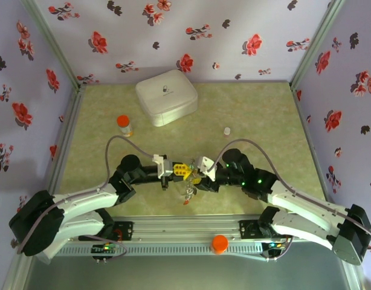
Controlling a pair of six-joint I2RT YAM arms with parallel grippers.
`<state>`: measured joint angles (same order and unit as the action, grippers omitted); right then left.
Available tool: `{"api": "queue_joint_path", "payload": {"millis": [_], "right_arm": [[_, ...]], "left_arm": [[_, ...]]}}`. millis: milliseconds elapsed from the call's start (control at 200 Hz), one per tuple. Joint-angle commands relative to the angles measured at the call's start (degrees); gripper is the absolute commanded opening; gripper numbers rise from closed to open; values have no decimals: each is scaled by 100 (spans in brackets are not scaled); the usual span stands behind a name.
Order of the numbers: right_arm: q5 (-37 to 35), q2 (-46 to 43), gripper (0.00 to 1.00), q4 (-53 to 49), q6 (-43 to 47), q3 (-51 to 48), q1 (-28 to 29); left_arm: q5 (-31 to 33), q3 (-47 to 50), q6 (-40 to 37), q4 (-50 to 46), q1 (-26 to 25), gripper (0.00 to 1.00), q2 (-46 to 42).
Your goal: Put the keys on the keyring
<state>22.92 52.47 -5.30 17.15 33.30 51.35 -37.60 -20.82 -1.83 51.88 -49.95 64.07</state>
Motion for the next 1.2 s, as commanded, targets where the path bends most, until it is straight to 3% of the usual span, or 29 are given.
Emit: {"api": "queue_joint_path", "payload": {"millis": [0, 285, 435, 690, 1195], "right_arm": [[-5, 9, 32, 515, -200, -103, -8], [-95, -214, 10, 171, -106, 30, -4], [-123, -238, 5, -149, -20, 227, -10], [-145, -133, 0, -410, 46, 514, -6], [-208, 13, 0, -1098, 259, 842, -11]], "left_arm": [[-89, 40, 94, 482, 47, 0, -35], [-63, 78, 60, 471, 98, 0, -58], [-80, 69, 33, 430, 111, 0, -53], [-158, 69, 44, 369, 126, 0, -68], [-159, 58, -161, -22, 179, 0, -207]]}}
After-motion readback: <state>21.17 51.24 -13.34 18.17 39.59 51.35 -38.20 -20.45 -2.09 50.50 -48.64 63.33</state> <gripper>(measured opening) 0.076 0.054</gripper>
